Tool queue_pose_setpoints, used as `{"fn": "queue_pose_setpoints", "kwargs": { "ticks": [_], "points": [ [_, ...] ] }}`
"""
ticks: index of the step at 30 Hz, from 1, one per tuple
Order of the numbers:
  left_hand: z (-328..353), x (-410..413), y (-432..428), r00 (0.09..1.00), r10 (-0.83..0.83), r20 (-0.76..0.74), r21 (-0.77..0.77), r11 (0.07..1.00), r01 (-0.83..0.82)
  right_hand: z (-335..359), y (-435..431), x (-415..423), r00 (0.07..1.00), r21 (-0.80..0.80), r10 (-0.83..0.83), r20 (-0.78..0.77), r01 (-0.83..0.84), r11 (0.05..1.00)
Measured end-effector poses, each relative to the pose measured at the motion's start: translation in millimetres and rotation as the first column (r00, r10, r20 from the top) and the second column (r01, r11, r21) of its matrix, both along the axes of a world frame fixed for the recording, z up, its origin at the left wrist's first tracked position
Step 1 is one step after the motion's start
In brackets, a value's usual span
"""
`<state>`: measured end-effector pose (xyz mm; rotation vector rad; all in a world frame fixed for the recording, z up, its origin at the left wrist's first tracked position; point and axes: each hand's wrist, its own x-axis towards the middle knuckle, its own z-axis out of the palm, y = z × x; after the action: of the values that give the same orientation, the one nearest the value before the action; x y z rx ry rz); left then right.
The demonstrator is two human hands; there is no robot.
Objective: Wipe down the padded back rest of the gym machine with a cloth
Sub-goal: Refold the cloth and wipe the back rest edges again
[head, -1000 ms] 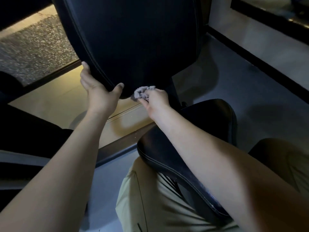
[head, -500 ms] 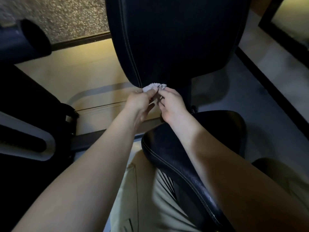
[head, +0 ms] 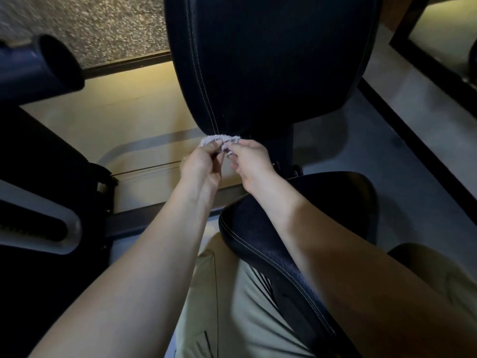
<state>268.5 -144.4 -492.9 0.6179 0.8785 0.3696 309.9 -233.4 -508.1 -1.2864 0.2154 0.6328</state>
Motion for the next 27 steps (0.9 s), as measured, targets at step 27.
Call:
{"fn": "queue_pose_setpoints", "kwargs": {
  "ticks": [27],
  "points": [
    [19, 1, -53, 0.99, 0.132, -0.043, 0.798, 0.6, -0.045, -13, -89, -27, 0.317, -0.999, 0.947, 0.053, 0.01, 0.053]
  ]
}}
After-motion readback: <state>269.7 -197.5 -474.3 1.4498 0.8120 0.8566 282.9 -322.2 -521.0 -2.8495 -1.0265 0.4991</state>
